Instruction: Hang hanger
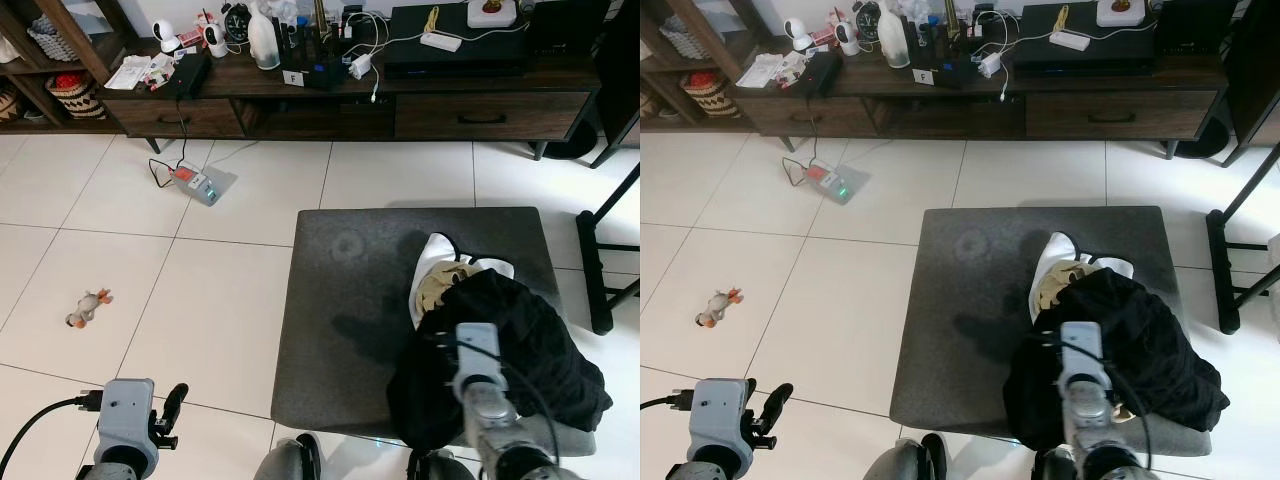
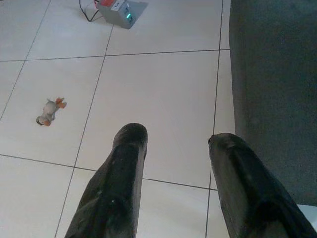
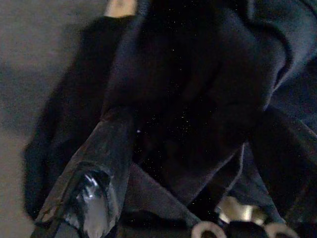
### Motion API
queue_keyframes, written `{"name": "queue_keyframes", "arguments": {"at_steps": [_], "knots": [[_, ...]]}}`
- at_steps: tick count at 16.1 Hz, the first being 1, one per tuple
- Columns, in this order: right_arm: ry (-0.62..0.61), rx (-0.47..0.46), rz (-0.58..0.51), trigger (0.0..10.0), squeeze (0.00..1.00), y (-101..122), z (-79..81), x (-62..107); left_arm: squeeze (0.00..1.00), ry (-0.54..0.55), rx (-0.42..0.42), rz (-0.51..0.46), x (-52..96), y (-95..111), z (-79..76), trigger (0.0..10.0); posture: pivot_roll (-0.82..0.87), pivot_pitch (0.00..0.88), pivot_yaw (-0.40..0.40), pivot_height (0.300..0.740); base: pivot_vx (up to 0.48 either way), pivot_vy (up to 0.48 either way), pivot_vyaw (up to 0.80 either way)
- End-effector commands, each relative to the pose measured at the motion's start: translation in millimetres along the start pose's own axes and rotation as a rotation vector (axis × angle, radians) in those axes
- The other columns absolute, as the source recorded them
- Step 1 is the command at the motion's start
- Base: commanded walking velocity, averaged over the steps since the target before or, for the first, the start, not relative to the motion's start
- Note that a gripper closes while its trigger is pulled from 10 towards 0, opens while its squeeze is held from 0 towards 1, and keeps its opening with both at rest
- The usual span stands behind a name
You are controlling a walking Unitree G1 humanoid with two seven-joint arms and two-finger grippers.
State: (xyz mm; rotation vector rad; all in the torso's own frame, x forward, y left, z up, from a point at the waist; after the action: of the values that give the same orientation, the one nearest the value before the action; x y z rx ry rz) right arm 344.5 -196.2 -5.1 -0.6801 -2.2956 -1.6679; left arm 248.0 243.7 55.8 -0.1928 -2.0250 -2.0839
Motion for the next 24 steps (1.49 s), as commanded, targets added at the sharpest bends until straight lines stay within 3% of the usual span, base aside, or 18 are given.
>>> {"name": "queue_keyframes", "arguments": {"at_steps": [1,4,7,10,15,18,21,24], "knots": [[0.059,0.015,0.006,10.0,0.0,-8,13.4,4.2,0.0,0.016,-0.017,0.047,5.4,-10,7.0,10.0,0.24,0.372,0.17,0.676,0.0,0.0,0.0],[0.067,0.051,-0.11,10.0,0.0,10,14.3,4.4,0.0,0.013,-0.023,0.047,3.9,-9,6.4,10.0,0.23,0.368,0.168,0.676,0.0,0.0,0.0],[-0.132,0.02,-0.205,10.0,0.0,24,-13.7,5.5,0.0,0.013,-0.019,0.041,2.0,-8,5.5,10.0,0.22,0.366,0.164,0.676,0.0,0.0,0.0],[-0.21,0.032,-0.236,10.0,0.0,19,-18.3,11.9,0.0,0.007,-0.018,0.04,0.3,-8,4.1,10.0,0.22,0.363,0.162,0.676,0.0,0.0,0.0],[-0.208,0.094,-0.13,10.0,0.0,-8,-11.9,15.3,0.0,0.006,-0.019,0.033,-2.3,-6,3.6,10.0,0.22,0.354,0.162,0.676,0.0,0.0,0.0],[-0.276,0.146,-0.122,10.0,0.0,-8,-19.5,16.0,0.0,0.012,-0.019,0.031,-3.9,-5,6.2,10.0,0.21,0.347,0.16,0.676,0.0,0.0,0.0],[-0.395,0.19,-0.212,10.0,0.0,4,-31.3,22.4,0.0,0.022,-0.025,0.024,-5.6,-3,10.4,10.0,0.21,0.338,0.156,0.676,0.0,0.0,0.0],[-0.406,0.196,-0.16,10.0,0.0,-7,-32.2,24.3,0.0,0.02,-0.024,0.025,-6.5,-3,9.9,10.0,0.21,0.338,0.157,0.676,0.0,0.0,0.0]]}}
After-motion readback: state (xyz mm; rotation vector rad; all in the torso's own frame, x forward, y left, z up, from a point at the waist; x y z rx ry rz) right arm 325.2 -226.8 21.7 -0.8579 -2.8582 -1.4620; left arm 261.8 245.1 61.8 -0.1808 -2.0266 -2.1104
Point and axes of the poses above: a point about 5 cm out from each wrist's last joint towards the gripper, its own x axis pointing back from the gripper into the wrist, its own y axis along the axis of the wrist's last joint, z = x × y, the point moved 4 cm from there along -x, pointing out of the wrist towards the gripper, and after that the axes turned 7 degrees about x, right-handed, at the moved point
